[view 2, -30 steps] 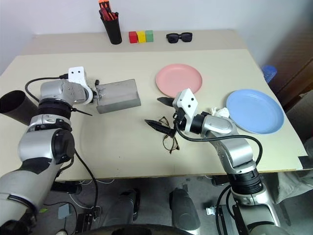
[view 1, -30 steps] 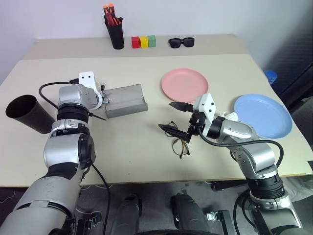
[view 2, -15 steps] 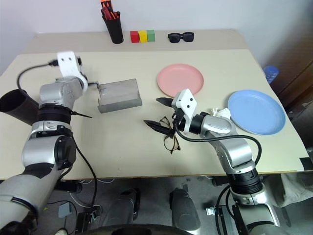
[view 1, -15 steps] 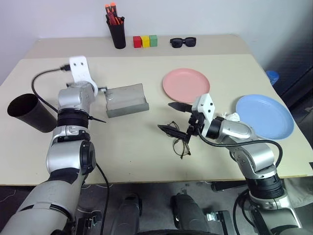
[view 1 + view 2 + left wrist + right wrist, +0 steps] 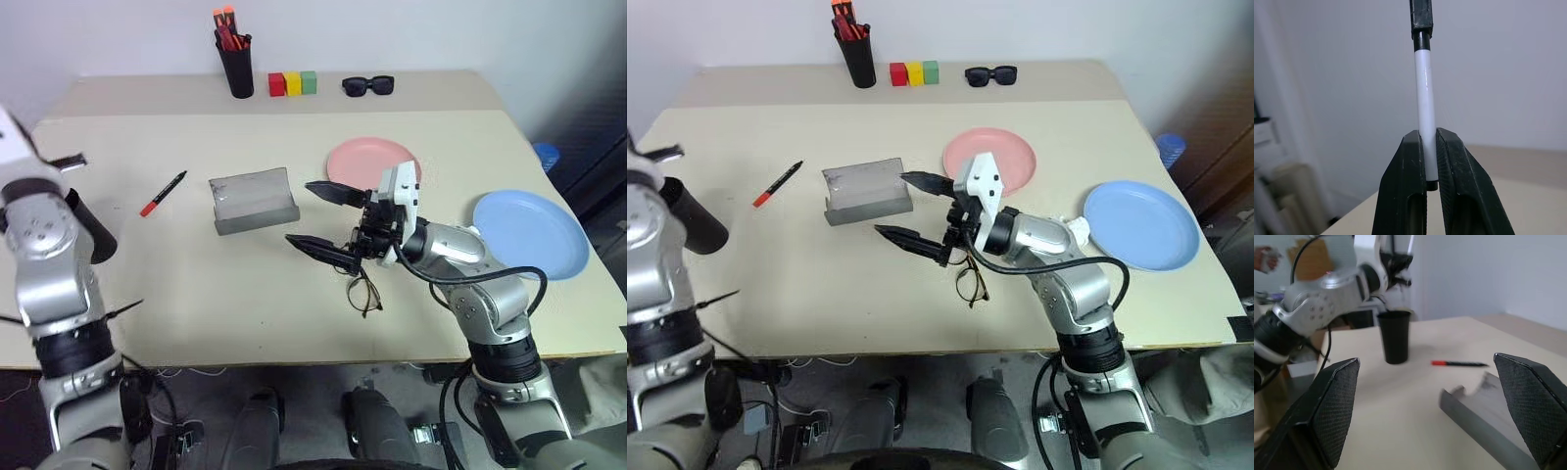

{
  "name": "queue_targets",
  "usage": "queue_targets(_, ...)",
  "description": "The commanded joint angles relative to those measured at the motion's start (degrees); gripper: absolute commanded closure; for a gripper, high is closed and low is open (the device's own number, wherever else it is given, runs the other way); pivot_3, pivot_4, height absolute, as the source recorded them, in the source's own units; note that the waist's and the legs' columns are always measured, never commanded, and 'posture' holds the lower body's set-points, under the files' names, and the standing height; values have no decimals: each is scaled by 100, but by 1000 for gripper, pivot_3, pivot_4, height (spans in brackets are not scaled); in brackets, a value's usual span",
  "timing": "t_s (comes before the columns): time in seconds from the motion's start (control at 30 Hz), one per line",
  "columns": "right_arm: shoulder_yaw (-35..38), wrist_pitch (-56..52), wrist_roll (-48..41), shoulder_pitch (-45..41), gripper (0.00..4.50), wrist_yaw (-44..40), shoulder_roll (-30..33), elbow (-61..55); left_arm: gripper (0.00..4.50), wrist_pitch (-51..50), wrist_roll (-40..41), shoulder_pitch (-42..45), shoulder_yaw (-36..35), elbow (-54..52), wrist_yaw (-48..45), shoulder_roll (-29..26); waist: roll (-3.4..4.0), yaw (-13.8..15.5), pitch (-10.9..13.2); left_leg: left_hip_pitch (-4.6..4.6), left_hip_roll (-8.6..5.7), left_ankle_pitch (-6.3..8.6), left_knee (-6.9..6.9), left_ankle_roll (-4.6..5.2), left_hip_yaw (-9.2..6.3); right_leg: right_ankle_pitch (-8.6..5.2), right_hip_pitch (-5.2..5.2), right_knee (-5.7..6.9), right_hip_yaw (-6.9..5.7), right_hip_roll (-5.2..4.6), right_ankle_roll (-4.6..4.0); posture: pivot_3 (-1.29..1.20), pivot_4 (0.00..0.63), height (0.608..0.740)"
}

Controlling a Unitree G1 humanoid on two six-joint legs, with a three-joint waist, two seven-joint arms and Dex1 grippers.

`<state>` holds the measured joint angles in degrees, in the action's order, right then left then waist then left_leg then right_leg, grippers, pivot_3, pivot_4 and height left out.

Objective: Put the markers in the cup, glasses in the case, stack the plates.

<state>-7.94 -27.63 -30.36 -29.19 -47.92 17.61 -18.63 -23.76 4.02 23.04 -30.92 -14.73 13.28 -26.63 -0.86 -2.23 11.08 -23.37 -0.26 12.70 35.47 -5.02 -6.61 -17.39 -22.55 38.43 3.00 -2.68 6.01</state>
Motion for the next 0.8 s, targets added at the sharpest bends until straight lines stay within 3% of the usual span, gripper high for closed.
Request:
queue_targets(0.03,-121,131,-40,-121,0,-100,-106,33,4371,-159,79,-379,-307,-719,-14,144,-1,6,0,0,0,0,1,0,-1,0,1,0,-1,0,0,0,150,740)
queue_targets(0.23,-235,185,-42,-267,0,-245,-183,244,4371,-93,143,-674,-497,-937,34,498,-2,5,-1,1,0,0,8,0,-2,1,5,0,-2,3,-2,0,150,740)
queue_targets(0.8,-219,134,-47,-224,0,-102,-214,86,4371,619,127,-815,-186,149,-57,861,-2,-10,-1,2,1,0,8,1,-2,1,4,0,-2,4,-3,0,150,740)
